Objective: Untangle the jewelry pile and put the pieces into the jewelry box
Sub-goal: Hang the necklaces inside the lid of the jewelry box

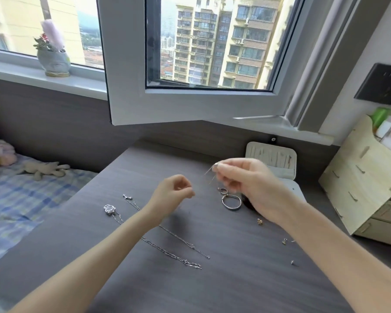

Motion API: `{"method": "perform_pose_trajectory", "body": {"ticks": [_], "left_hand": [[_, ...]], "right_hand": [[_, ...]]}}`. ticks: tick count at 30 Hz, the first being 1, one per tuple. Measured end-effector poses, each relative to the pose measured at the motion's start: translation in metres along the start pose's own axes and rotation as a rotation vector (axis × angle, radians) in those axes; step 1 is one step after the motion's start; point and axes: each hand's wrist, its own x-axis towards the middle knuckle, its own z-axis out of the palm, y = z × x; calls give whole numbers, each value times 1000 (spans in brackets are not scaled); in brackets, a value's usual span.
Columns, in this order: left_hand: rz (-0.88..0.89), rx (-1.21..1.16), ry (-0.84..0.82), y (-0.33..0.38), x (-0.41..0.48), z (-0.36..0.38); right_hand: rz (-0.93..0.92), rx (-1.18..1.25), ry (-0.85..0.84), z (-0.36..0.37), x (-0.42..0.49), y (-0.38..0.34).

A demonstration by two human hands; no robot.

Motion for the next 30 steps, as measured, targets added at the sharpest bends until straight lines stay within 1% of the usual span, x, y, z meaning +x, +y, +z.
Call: {"method": "perform_pose_trajectory", "body": {"ticks": [3,6,8,10,11,12,14,17,20,22,24,25,26,27,28,30], "left_hand": [[-112,-269,65,-3,6,-2],[-255,-656,17,5,8,-4],[-316,-912,-29,14,7,-4],[-364,-1060,-42,22,8,0],[-386,-1076,-42,27,9,3],[-404,-1046,-40,31,10,6],[-395,-843,-60,42,11,13],[-282,-380,-155,60,9,27],[-162,68,-233,81,7,43],[-69,303,-272,95,6,54],[2,435,-343,109,2,65],[17,472,-392,117,0,69],[21,496,-440,124,-2,73],[24,508,-479,131,-3,76],[34,514,-506,137,-5,78],[97,554,-527,148,-6,82]], "right_hand": [[16,116,-22,-22,-13,-14],[88,188,-7,-41,-29,-13],[161,226,37,-49,-38,-3],[244,258,90,-57,-46,11],[291,273,118,-60,-51,19],[345,278,149,-62,-55,27],[453,237,196,-63,-64,45],[561,111,190,-57,-74,70],[582,-41,166,-51,-76,84],[545,-201,157,-50,-75,85],[435,-396,182,-51,-73,81],[362,-418,195,-52,-71,77],[300,-364,194,-53,-68,70],[262,-256,162,-54,-64,62],[232,-155,106,-54,-59,55],[158,-58,26,-55,-51,43]]}}
